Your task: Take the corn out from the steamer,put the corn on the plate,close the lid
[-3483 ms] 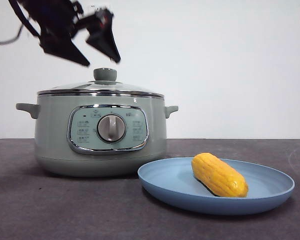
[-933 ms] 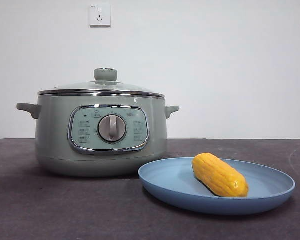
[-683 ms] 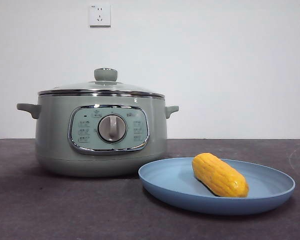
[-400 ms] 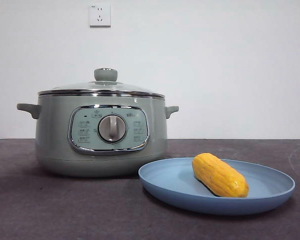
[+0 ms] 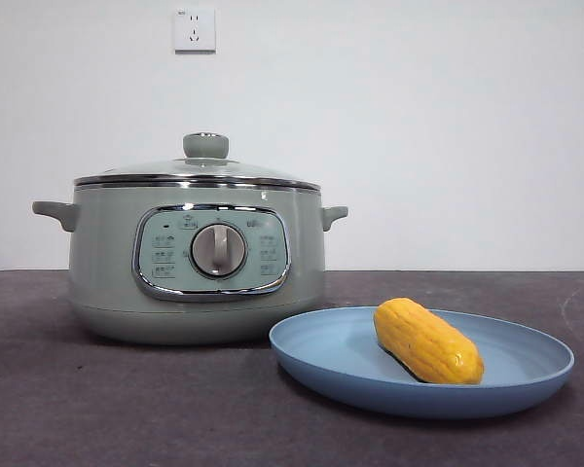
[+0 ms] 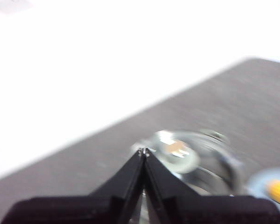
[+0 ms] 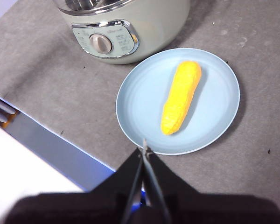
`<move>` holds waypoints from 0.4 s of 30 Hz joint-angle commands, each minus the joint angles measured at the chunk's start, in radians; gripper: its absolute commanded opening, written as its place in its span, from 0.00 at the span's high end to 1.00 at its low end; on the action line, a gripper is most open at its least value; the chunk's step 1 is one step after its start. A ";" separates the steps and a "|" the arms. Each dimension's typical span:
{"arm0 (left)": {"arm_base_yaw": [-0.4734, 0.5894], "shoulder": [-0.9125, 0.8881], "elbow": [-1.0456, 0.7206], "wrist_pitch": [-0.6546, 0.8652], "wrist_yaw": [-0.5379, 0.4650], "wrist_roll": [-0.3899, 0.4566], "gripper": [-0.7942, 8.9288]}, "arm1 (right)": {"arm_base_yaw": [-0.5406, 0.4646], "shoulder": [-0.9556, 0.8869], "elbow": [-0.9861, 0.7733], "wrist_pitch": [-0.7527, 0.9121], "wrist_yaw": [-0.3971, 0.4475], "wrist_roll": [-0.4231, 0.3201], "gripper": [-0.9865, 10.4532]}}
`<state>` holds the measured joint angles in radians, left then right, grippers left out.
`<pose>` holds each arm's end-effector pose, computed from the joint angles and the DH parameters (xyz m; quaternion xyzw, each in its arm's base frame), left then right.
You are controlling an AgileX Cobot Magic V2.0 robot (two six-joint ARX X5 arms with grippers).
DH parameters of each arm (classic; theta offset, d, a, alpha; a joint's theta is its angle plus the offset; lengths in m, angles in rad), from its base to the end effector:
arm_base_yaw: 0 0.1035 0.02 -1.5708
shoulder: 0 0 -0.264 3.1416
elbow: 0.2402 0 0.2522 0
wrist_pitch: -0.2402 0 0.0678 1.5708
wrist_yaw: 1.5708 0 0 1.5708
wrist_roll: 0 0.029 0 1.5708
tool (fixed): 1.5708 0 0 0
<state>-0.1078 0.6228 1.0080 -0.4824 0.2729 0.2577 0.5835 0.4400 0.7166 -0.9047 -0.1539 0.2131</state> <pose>0.1039 -0.0191 0.3958 0.1221 0.0237 -0.1936 0.9732 0.0630 0.0469 0.2839 0.0289 0.3366 0.3087 0.8891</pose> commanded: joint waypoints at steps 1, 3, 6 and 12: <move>0.066 -0.094 -0.142 0.111 -0.077 0.016 0.92 | 0.002 0.000 -0.005 0.005 0.003 -0.004 0.91; 0.092 -0.156 -0.252 0.195 -0.136 0.015 0.92 | 0.002 0.000 -0.005 0.005 0.003 -0.004 0.91; 0.112 -0.249 -0.430 0.293 -0.144 -0.001 0.92 | 0.002 0.000 -0.005 0.005 0.003 -0.004 0.91; 0.117 -0.417 -0.719 0.357 -0.140 -0.015 0.92 | 0.002 0.000 -0.005 0.005 0.003 -0.004 0.91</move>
<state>0.0059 0.2222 0.3183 -0.1448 0.1303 0.2569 0.5835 0.4400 0.7166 -0.9047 -0.1539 0.2131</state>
